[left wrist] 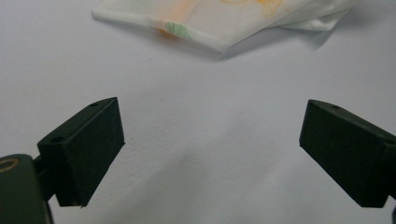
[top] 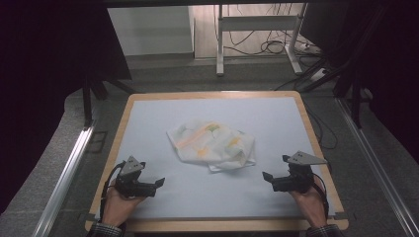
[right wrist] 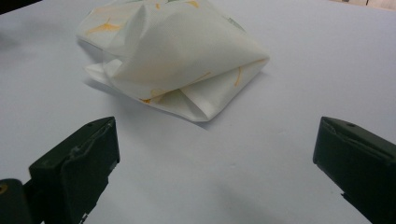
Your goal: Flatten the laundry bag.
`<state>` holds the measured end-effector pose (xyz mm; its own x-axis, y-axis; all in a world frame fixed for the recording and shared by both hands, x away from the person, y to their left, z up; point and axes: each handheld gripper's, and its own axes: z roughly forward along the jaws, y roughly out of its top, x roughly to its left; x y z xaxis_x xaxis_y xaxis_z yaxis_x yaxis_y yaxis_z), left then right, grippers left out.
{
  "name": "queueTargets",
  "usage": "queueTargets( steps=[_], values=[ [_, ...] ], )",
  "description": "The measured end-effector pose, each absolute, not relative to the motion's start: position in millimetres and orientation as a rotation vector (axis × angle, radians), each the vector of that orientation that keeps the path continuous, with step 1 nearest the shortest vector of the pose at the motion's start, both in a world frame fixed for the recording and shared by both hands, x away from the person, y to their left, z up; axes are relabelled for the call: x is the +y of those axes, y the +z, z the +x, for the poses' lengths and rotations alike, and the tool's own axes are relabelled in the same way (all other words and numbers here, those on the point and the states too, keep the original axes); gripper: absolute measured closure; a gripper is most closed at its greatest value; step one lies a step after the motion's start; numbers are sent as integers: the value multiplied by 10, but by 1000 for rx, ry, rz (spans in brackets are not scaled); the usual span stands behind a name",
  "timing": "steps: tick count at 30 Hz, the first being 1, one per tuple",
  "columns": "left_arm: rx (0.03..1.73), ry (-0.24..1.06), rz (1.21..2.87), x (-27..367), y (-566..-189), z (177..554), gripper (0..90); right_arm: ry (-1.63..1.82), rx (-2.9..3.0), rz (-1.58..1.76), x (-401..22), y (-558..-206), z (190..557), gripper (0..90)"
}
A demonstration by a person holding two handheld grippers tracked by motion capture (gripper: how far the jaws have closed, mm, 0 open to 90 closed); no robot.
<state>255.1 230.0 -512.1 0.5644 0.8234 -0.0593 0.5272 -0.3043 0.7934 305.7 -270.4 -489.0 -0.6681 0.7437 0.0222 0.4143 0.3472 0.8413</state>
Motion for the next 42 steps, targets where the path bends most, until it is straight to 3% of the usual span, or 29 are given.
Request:
queueTargets(
  steps=[18, 34, 42],
  values=[
    [1085, 492, 1980, 2307, -5132, 2528, 77, 1232, 2281, 987, -2663, -4901, 3071, 7],
    [1070, 503, 2010, 2268, -5122, 2517, 156, 1245, 2276, 1030, -2613, -4893, 3082, 18],
    [1059, 500, 2011, 2224, -5127, 2552, 140, 1222, 2278, 1041, -2510, -4910, 3090, 0]
  ],
)
